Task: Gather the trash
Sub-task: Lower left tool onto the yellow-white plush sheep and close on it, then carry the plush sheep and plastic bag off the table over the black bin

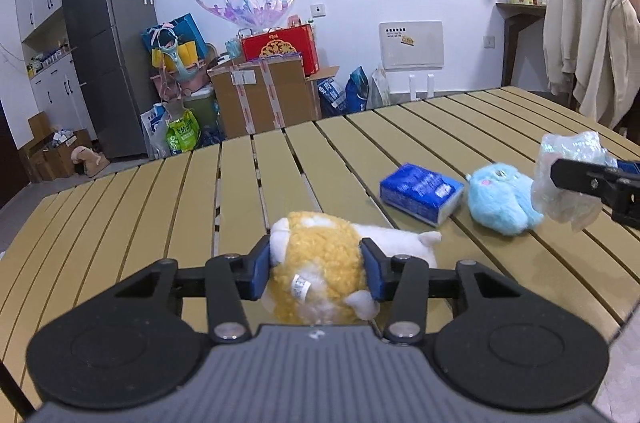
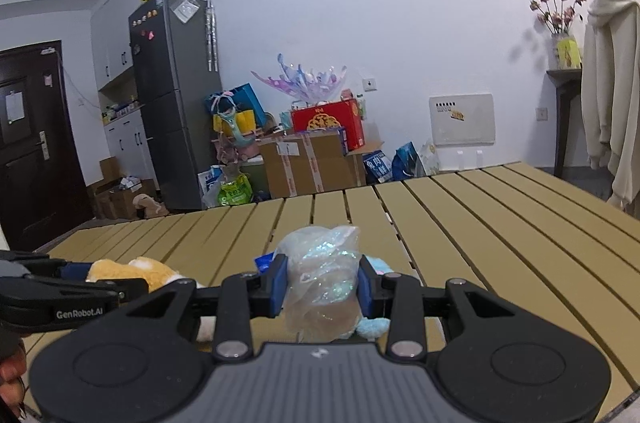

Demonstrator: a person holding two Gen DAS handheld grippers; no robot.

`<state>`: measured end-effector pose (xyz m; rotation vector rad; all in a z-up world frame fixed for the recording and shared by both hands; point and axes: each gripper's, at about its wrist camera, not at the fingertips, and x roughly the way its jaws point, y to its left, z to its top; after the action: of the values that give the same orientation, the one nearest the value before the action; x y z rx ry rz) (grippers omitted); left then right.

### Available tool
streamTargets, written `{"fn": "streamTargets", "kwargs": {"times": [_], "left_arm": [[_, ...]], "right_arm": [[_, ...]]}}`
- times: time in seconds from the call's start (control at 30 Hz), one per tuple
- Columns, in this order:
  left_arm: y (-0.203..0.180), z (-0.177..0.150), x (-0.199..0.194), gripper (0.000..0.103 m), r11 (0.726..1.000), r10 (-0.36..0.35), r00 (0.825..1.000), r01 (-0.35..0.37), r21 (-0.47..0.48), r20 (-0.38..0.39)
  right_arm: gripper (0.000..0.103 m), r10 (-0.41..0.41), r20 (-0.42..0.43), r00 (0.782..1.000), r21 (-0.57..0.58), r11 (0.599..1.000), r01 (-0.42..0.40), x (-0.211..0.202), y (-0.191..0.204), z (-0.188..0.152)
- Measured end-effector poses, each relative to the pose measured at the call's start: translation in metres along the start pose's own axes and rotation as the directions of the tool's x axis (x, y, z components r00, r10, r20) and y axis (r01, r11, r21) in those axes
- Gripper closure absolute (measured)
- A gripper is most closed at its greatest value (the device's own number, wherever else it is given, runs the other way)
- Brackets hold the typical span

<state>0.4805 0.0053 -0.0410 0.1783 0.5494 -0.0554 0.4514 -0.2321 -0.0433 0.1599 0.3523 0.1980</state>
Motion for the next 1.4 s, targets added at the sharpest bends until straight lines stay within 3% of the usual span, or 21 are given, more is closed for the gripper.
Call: {"fn": "streamTargets", "kwargs": {"times": [0.2,0.43,0.6,0.63,0.67,1.0,1.4], "left_arm": [[-0.003,-0.032,-0.013,0.053,1.000,-0.013,0.997,0.014,0.014,-0.071],[-0.003,-0.039,-0.001,0.028,0.999,0.021,0.993,-0.017,0.035,-0.119],[-0.003,-0.032,0.022,0.031,0.999,0.019,0.985,-0.013,0.039,-0.169],[-0.003,-0.033,0.025,0.045,0.999,0.013,0.984,-0.006,0.038,-0.178],[-0.003,-0.034,0.027,0.051,0.999,0.005,0.983,0.001,0.033,-0.182],[0.000,-0.040,-0.004,0.052,1.000,0.006,0.994,-0.005,0.013,-0.108],[0.006,-0.047,-0.092,0.052,0.999,0.036,0.999,-0.037,-0.029,-0.028]], "right_arm": [[0.069,0.014,-0.006,1.000,0.003,1.000,-0.014,-0.023,0.003,-0.009],[0.069,0.014,-0.018,1.000,-0.001,1.000,-0.014,-0.035,0.000,-0.020],[0.069,0.016,-0.041,0.999,-0.001,1.000,-0.016,-0.027,-0.004,-0.026],[0.069,0.016,-0.049,0.999,-0.004,1.000,-0.016,-0.024,-0.004,-0.028],[0.069,0.017,-0.056,0.998,-0.006,1.000,-0.017,-0.022,-0.005,-0.029],[0.069,0.043,-0.070,0.997,-0.030,0.999,-0.045,-0.019,0.002,-0.029],[0.069,0.067,-0.040,0.997,-0.044,0.997,-0.069,-0.073,0.026,-0.031]]}}
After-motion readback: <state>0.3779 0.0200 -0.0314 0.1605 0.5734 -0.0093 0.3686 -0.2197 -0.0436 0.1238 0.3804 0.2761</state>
